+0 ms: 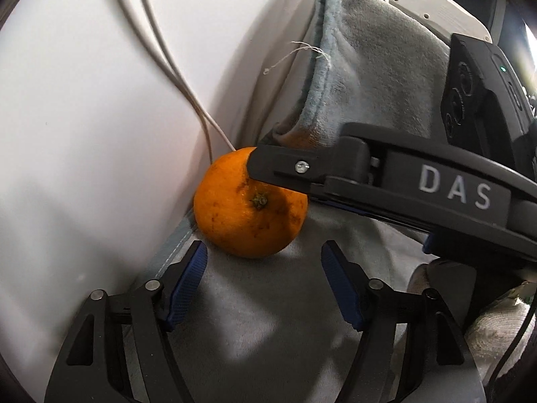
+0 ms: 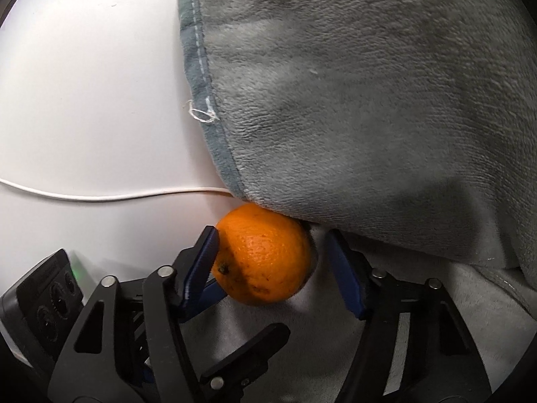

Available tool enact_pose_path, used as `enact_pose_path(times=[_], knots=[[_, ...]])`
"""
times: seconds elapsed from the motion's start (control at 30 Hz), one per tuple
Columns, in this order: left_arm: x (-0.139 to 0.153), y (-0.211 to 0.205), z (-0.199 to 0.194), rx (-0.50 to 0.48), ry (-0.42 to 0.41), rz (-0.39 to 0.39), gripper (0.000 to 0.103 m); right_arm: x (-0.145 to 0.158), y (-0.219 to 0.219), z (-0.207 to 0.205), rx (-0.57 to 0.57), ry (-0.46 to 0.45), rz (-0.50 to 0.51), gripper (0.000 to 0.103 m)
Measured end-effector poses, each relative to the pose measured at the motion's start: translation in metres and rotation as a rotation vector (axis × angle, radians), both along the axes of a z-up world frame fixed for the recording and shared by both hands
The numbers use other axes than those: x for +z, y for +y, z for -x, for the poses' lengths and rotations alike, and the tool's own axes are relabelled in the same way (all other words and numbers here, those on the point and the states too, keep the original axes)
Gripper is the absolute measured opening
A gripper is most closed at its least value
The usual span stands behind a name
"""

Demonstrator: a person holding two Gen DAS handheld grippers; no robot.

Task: Organize fruits
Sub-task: 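Close the right tool on the loose tangerine by the wall, then carry the tangerine in the right tool to the plate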

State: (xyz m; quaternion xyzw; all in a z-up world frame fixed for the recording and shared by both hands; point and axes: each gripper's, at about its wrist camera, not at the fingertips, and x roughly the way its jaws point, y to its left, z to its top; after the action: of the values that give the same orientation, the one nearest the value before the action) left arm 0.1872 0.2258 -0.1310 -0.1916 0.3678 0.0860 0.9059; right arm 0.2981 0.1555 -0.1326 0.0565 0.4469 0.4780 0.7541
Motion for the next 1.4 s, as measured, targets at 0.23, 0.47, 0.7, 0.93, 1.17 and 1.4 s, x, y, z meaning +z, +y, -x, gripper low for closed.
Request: enact_pose_path(times=[0.23, 0.47, 0.7, 0.93, 1.17, 1.4], knots=[[-0.003, 0.013, -0.009, 0.005, 0.027, 0.005, 0.062, 0.017, 0.007, 0.005, 0.026, -0.029, 0.023, 0.057], [-0.019, 0.027, -0.014, 0.027, 0.033, 0.018, 0.053, 0.015, 0.013, 0.016, 0.034, -0.052, 0.031, 0.055], [-0.018, 0.028, 0.004, 0.024, 0.022, 0.001, 0.052, 0.015, 0.011, 0.026, 0.034, -0.078, 0.026, 0.053], [-0.015, 0.013, 0.009, 0.007, 0.016, -0.031, 0.052, 0.021, 0.003, 0.038, 0.034, -0.089, 0.017, 0.053], [-0.005, -0.005, 0.020, -0.015, -0.008, -0.061, 0.052, 0.030, -0.014, 0.049, 0.022, -0.109, 0.001, 0.052], [0.004, -0.029, 0.034, -0.041, -0.035, -0.057, 0.052, 0.044, -0.037, 0.068, 0.002, -0.139, 0.005, 0.052]])
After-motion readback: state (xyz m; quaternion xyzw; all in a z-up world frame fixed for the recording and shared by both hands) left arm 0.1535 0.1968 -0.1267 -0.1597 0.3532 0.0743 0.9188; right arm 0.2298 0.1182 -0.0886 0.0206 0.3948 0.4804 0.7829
